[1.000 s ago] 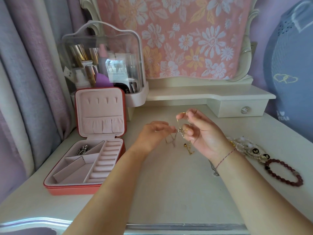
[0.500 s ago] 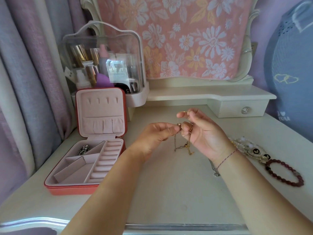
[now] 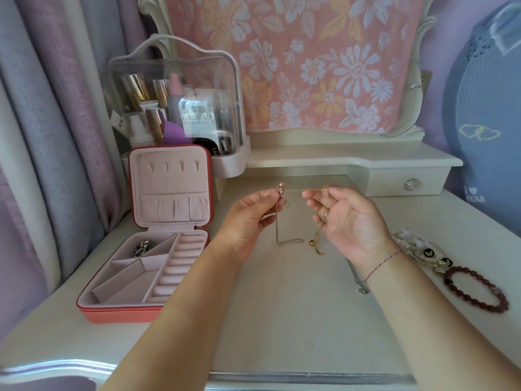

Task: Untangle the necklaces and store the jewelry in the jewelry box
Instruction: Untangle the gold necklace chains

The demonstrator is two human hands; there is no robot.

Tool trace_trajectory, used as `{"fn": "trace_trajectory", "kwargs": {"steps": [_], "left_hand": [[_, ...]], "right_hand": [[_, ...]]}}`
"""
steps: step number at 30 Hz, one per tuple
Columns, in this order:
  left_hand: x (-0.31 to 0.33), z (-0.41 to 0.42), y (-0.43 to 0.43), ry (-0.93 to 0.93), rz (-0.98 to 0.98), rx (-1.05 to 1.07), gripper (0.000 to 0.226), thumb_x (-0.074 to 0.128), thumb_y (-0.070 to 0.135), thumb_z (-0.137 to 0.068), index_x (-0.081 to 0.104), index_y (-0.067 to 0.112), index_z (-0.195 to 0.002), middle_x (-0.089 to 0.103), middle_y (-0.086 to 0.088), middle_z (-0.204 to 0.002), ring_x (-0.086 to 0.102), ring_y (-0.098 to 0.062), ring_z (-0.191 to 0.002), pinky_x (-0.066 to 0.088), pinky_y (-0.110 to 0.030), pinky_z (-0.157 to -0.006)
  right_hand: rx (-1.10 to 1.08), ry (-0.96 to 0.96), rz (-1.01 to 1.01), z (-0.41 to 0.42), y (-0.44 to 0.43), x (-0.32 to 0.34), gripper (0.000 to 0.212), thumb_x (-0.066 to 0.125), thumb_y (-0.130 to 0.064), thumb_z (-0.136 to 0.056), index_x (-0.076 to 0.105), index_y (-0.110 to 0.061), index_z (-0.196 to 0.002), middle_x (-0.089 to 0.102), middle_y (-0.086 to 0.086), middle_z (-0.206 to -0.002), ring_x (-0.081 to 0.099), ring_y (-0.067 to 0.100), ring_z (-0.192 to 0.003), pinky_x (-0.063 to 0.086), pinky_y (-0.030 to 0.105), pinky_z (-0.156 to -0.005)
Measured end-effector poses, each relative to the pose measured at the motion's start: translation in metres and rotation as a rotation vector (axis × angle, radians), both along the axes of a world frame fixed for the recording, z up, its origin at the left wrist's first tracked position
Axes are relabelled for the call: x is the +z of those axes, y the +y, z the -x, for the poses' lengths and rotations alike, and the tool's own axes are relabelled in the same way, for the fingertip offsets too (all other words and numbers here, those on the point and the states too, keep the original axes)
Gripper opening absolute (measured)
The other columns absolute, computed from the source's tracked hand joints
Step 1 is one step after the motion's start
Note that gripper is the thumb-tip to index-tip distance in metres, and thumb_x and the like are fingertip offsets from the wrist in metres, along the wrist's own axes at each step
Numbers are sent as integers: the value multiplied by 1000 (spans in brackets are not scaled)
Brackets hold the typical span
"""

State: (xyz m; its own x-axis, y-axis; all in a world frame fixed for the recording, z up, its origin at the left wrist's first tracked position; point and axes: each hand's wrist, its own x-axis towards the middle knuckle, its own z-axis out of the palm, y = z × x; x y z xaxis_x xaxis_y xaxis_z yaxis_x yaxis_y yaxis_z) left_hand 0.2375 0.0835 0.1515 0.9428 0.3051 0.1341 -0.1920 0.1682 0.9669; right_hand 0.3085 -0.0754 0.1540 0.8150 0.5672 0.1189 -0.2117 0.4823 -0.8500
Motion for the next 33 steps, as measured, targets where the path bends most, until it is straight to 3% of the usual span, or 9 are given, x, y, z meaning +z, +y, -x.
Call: {"fn": "trace_trajectory", "kwargs": {"steps": [5, 9, 11, 15, 19, 23, 28, 33], "left_hand": [[2, 1, -2, -2, -4, -8, 15, 58, 15, -94, 66, 17, -82, 64, 7, -70, 57, -5, -71, 41, -24, -77], [2, 1, -4, -1, 21, -9, 14, 58, 11, -93, 68, 16, -84, 65, 6, -68, 56, -7, -70, 41, -23, -75], [1, 1, -4, 1, 22, -13, 13, 58, 10, -93, 68, 14, -85, 65, 5, -68, 56, -6, -68, 41, -23, -75], [0, 2, -4, 1, -39, -75, 7, 63, 17, -87, 69, 15, -85, 66, 6, -70, 57, -6, -69, 42, -22, -76], [-2, 3, -4, 7, -136, -118, 18, 67, 27, -76, 70, 13, -87, 65, 5, -71, 55, -7, -70, 44, -19, -73], [-3, 1, -4, 32, -136, -84, 16, 70, 23, -74, 71, 13, -87, 65, 5, -71, 54, -6, -66, 45, -19, -72], [-3, 1, -2, 55, -160, -42, 9, 67, 14, -85, 73, 18, -91, 64, 8, -67, 56, -5, -67, 45, -19, -75], [-2, 2, -2, 73, -219, -21, 19, 57, 15, -95, 76, 20, -94, 41, 7, -59, 36, -10, -60, 36, -23, -68]], "right_hand": [[0, -70, 125, -2, 1, -4, 21, 52, -35, -79, 40, -24, -66, 73, 0, -98, 56, 14, -99, 30, 32, -81], [-105, -167, 241, 0, 7, -5, 20, 61, -30, -74, 60, -26, -54, 69, -1, -101, 57, 15, -100, 31, 34, -85], [-145, -217, 260, 3, 10, -6, 5, 63, -27, -67, 61, -25, -63, 66, -3, -95, 57, 15, -97, 35, 32, -80], [-156, -331, 316, 6, 11, -8, 12, 69, -30, -71, 64, -22, -79, 63, -6, -78, 53, 10, -77, 35, 28, -70], [-109, -389, 362, 8, 10, -10, 26, 68, -40, -76, 71, -19, -91, 65, -10, -73, 55, 7, -70, 37, 26, -70], [-142, -313, 287, 4, 10, -10, 4, 69, -20, -80, 68, -19, -84, 64, -9, -72, 54, 6, -68, 35, 24, -67], [-95, -110, 141, -1, 6, -7, 17, 76, -23, -70, 65, -21, -82, 64, -6, -77, 56, 9, -74, 36, 22, -67], [-101, -38, 54, -4, 4, -5, 13, 66, -24, -72, 60, -20, -83, 67, -4, -74, 59, 8, -69, 39, 21, -68]]}}
